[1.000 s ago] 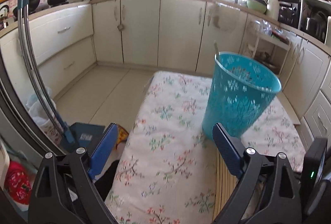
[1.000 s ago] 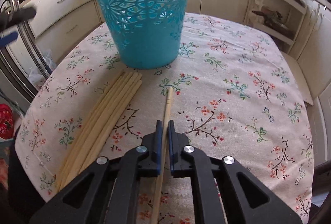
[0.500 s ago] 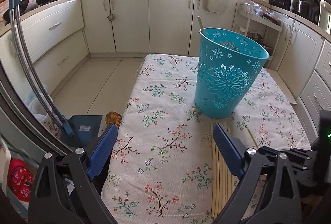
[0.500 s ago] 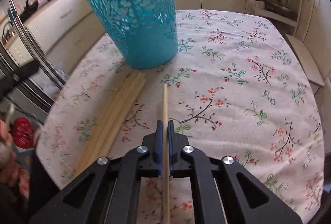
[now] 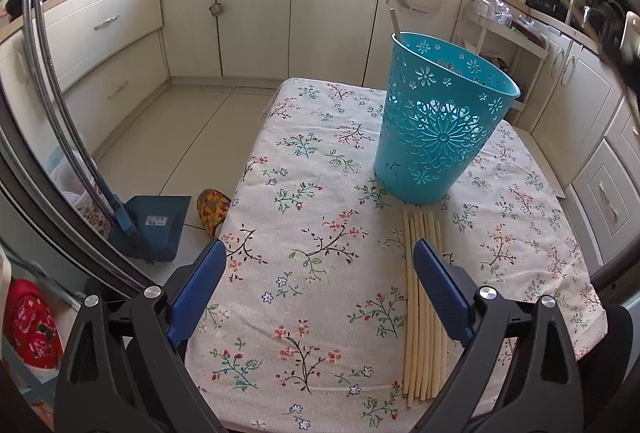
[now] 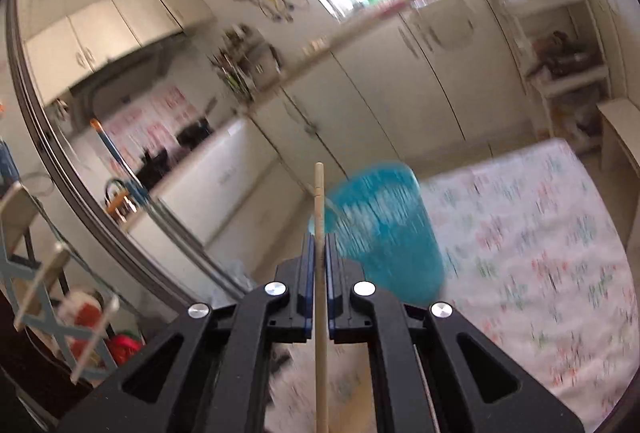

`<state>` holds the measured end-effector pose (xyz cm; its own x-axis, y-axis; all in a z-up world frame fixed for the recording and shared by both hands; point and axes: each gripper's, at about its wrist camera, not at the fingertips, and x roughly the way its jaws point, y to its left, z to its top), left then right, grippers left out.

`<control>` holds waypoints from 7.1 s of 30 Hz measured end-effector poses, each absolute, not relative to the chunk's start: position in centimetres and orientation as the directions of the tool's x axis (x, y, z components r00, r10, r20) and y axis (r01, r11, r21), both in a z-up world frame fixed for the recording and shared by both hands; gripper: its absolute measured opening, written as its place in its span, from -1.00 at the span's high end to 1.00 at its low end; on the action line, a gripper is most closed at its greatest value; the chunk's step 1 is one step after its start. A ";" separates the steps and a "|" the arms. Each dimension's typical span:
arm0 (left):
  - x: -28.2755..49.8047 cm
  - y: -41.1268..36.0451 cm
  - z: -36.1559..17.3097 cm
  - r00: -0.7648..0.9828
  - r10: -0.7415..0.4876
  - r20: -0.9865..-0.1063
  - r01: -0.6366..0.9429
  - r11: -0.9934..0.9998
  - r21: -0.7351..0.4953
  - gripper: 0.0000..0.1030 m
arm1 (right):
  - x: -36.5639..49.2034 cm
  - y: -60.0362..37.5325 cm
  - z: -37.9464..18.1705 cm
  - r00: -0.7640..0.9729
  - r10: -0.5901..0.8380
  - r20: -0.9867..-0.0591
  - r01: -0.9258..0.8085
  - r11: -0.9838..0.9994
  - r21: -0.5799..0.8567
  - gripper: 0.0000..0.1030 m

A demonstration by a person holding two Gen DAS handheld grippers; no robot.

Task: Organize utensils

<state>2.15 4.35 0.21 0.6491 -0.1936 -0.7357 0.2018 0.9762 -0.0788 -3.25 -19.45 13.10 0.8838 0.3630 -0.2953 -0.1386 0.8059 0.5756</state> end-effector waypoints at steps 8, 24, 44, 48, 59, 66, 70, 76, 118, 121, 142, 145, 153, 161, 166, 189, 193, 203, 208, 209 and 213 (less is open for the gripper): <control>1.2 4.9 0.8 0.649 -0.210 -0.731 0.196 0.975 -0.105 -0.79 | 5.6 -17.1 16.0 0.974 0.159 -0.164 -0.063 0.878 0.475 0.88; 1.9 7.3 -0.4 0.628 -0.205 -0.751 0.122 0.979 -0.165 -0.80 | 6.4 -16.3 11.3 0.919 0.119 -0.375 0.016 0.941 0.338 0.52; -0.2 6.9 -0.2 0.621 -0.199 -0.758 0.125 0.980 -0.154 -0.84 | 0.0 -13.2 -3.9 0.625 0.094 -0.775 0.148 0.960 0.236 0.67; -0.1 7.1 -0.6 0.608 -0.199 -0.769 0.119 0.980 -0.160 -0.84 | 1.0 -12.5 -4.6 0.611 0.098 -0.786 0.142 0.963 0.231 0.67; 0.7 6.5 -1.8 0.584 -0.201 -0.786 0.138 0.979 -0.148 -0.84 | 0.5 -12.1 -5.1 0.592 0.036 -0.805 0.078 0.992 0.102 0.82; 1.3 5.4 -2.0 0.579 -0.193 -0.792 0.160 0.980 -0.122 -0.84 | -0.3 -13.2 -4.4 0.604 0.135 -0.786 0.101 0.965 0.243 0.78; 1.3 5.4 -2.1 0.571 -0.187 -0.799 0.155 0.981 -0.119 -0.84 | 0.1 -12.0 -4.9 0.595 0.146 -0.791 0.087 0.966 0.244 0.76; 1.2 5.5 -2.1 0.570 -0.190 -0.799 0.158 0.980 -0.120 -0.84 | 0.2 -11.3 -4.9 0.581 0.098 -0.808 0.054 0.986 0.158 0.77; 9.6 -3.0 -7.7 0.485 -0.133 -0.864 0.285 0.959 0.012 -0.84 | -1.9 -17.1 -5.5 0.628 0.205 -0.751 0.077 0.944 0.321 0.83; 9.8 -2.9 -7.9 0.485 -0.119 -0.866 0.282 0.959 0.026 -0.84 | -1.9 -17.1 -5.5 0.628 0.205 -0.751 0.076 0.944 0.322 0.83; 10.1 -4.5 -7.5 0.447 -0.199 -0.872 0.388 0.922 -0.012 0.84 | -2.2 -17.7 -5.6 0.632 0.218 -0.744 0.074 0.938 0.338 0.83; 9.8 -3.4 -7.2 0.392 -0.245 -0.887 0.391 0.917 -0.080 0.91 | -2.2 -17.8 -5.7 0.632 0.219 -0.743 0.074 0.938 0.340 0.83; 6.0 -1.4 -1.5 0.358 -0.418 -0.835 0.512 0.836 -0.199 0.91 | -2.2 -17.9 -5.8 0.632 0.228 -0.740 0.074 0.934 0.350 0.83; 5.3 -0.9 10.2 0.431 -0.655 -0.621 0.612 0.718 -0.332 0.91 | -2.2 -17.9 -5.8 0.633 0.228 -0.740 0.073 0.934 0.351 0.83; 7.6 -2.4 15.9 0.555 -0.683 -0.475 0.617 0.721 -0.316 0.91 | -2.2 -17.9 -5.8 0.633 0.229 -0.739 0.072 0.933 0.351 0.83; 15.9 -8.3 9.3 0.869 -0.379 -0.317 0.351 0.925 -0.145 0.91 | -2.1 -17.5 -5.8 0.636 0.230 -0.737 0.054 0.939 0.340 0.71; 15.4 -7.4 8.4 0.860 -0.372 -0.349 0.351 0.928 -0.125 0.90 | -2.1 -17.5 -5.8 0.636 0.231 -0.736 0.055 0.938 0.341 0.71; 10.3 -2.0 8.4 0.872 -0.324 -0.368 0.307 0.946 -0.104 -0.24 | -2.1 -17.1 -5.8 0.635 0.249 -0.731 0.030 0.938 0.346 0.54; 6.5 1.6 5.9 0.869 -0.264 -0.420 0.254 0.964 -0.079 -0.53 | -2.4 -16.8 -5.6 0.636 0.226 -0.738 0.041 0.945 0.324 0.54; 6.3 1.9 5.3 0.864 -0.253 -0.435 0.249 0.966 -0.068 -0.56 | -2.6 -16.8 -5.6 0.637 0.214 -0.741 0.049 0.948 0.316 0.54; 6.4 2.4 1.1 0.808 -0.224 -0.546 0.249 0.968 -0.029 -0.63 | -2.6 -16.1 -5.4 0.633 0.168 -0.755 0.060 0.962 0.265 0.54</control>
